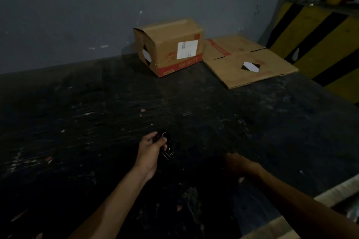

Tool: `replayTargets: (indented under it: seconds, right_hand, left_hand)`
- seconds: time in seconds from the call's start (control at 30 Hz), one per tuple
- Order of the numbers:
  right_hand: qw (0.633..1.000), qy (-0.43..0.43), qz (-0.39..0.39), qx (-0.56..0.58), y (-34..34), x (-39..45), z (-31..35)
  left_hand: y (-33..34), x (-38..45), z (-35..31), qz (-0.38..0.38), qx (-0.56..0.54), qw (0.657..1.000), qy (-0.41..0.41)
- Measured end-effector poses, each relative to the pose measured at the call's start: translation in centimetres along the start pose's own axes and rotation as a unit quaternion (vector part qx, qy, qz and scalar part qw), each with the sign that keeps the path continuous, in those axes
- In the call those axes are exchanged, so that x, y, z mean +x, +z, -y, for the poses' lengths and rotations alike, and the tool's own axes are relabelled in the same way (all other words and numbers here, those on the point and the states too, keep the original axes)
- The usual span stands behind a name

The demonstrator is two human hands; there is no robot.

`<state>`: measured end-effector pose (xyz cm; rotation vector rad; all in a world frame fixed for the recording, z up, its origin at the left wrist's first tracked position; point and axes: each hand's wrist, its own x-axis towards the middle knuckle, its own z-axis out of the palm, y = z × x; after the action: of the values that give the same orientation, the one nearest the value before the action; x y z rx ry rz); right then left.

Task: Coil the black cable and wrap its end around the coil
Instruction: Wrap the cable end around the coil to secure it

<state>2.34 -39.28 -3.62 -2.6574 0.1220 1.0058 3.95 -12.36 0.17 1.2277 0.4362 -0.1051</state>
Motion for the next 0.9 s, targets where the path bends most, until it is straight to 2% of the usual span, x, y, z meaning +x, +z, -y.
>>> replayTargets:
  seconds: [0.23,0.4,0.47,0.57,0.63,0.8,0.9]
  right_hand:
    - [0.998,-0.017,-0.06,0.021,0.6,0.2,0.6]
    - [0.996,-0.047,-0.056,0.05,0.0,-0.1,2.4]
    - [0.99,-0.086,-0.051,0.095,-0.5,-0.1,3.5]
    - [0.954,-0.179,-0.03,0.238,-1.8,-1.1,6.3]
    - [0.925,-0.21,-0.026,0.314,-2.9,-2.2,8.3]
    - [0.893,-0.269,-0.037,0.36,-5.1,-3.8,12.3]
    - [0.877,-0.281,-0.091,0.38,-5.4,-4.0,13.8]
  left_hand:
    - [-0.3,-1.0,0.3,0.037,0.066,0.997,0.006]
    - [-1.0,-1.7,-0.1,0.067,0.13,0.989,0.024]
    - [-1.2,-1.8,-0.1,0.08,0.17,0.982,0.026]
    - [-1.4,-2.0,-0.4,0.102,0.231,0.967,0.033]
    - [-1.3,-2.3,-0.8,0.113,0.252,0.961,0.026]
    - [-1.0,-3.1,-2.0,0.159,0.209,0.965,-0.001]
    - [-0.9,-3.2,-2.8,0.133,0.161,0.978,0.01]
